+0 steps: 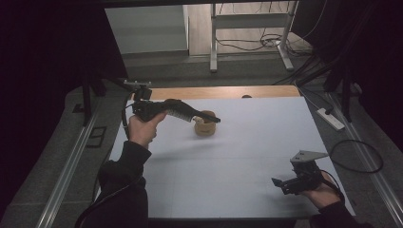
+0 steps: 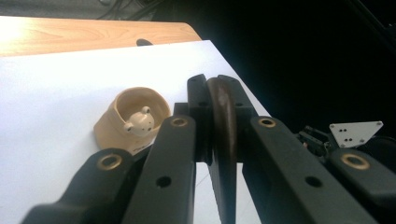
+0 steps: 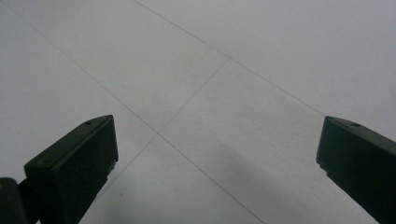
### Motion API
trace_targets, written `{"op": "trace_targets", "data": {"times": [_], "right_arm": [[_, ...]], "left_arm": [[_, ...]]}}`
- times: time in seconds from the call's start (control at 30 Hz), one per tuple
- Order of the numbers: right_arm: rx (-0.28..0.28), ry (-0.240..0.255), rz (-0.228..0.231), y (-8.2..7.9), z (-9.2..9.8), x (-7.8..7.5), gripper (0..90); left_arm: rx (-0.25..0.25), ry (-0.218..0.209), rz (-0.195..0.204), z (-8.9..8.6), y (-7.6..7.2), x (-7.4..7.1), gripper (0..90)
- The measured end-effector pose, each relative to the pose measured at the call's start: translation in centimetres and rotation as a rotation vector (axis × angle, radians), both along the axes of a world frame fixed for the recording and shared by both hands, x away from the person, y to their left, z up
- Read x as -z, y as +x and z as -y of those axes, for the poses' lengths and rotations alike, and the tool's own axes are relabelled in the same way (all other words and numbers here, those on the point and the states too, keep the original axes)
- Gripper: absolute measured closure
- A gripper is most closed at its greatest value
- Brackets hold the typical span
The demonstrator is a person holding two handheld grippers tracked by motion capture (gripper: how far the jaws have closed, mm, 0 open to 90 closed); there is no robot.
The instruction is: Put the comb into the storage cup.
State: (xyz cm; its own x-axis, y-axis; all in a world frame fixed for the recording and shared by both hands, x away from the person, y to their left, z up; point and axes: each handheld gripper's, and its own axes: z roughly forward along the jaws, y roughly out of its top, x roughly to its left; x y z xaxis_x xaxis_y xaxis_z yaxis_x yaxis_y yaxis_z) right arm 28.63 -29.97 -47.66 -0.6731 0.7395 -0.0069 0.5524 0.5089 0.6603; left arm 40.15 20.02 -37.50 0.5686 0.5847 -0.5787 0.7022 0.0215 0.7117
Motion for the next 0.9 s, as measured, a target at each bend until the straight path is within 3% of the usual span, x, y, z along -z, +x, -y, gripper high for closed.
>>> {"op": "trace_targets", "data": {"times": [0.5, 0.9], "right_arm": [[0.088, 0.045, -0.02, -1.1, 1.2, -0.5, 0.0], [0.154, 0.066, 0.002, -2.2, 2.1, -1.4, 0.0]], "left_arm": [[-0.035, 0.049, 0.009, -0.6, 0.7, -1.5, 84.0], [-0.055, 0.102, 0.012, -0.5, 1.5, -2.6, 84.0]]}}
